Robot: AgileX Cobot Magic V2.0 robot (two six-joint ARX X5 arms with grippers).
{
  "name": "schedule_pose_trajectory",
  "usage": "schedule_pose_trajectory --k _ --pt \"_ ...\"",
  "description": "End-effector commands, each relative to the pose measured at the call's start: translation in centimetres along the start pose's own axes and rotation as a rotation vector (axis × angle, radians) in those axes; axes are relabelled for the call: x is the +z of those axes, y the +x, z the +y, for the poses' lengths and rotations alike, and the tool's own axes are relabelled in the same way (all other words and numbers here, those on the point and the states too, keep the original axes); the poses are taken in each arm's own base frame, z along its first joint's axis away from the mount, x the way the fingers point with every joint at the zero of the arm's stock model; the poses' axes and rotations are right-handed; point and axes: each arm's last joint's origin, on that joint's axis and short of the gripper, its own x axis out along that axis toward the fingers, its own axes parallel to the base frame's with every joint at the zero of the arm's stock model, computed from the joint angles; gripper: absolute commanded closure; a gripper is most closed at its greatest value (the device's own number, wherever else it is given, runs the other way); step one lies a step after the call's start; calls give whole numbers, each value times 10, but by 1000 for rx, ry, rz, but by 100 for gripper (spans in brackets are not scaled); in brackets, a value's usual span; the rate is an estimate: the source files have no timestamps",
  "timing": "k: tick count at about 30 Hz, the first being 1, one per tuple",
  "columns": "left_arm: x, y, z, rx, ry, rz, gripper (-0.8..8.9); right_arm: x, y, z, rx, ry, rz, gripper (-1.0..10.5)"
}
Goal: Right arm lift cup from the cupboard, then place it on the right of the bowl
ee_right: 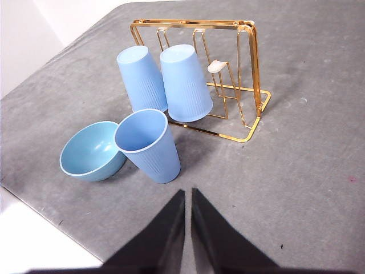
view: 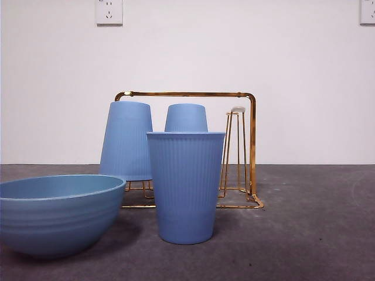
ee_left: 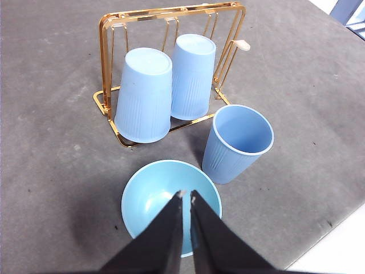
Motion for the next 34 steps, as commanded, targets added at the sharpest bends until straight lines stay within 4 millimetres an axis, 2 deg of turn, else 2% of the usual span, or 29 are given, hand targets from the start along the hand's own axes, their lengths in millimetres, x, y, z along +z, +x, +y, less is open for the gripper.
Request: schedule_pose_trajectory --k 1,12,17,23,27,34 --pt "2 -1 -1 -5 1 -15 799 4 -4 2 9 -16 -25 932" --pt "1 -2 0 -2 -1 -22 799 4 -4 2 9 -16 -25 932" --pt "-1 -5 6 64 -38 -55 799 4 -4 2 9 -16 -25 932" --pt "-6 1 20 216 73 -250 798 4 -4 2 10 -16 -24 932" --pt "-24 16 35 289 135 -381 798 4 -4 2 10 -16 -25 932" --pt "-74 51 66 465 60 -378 798 4 -4 2 11 -17 -24 932"
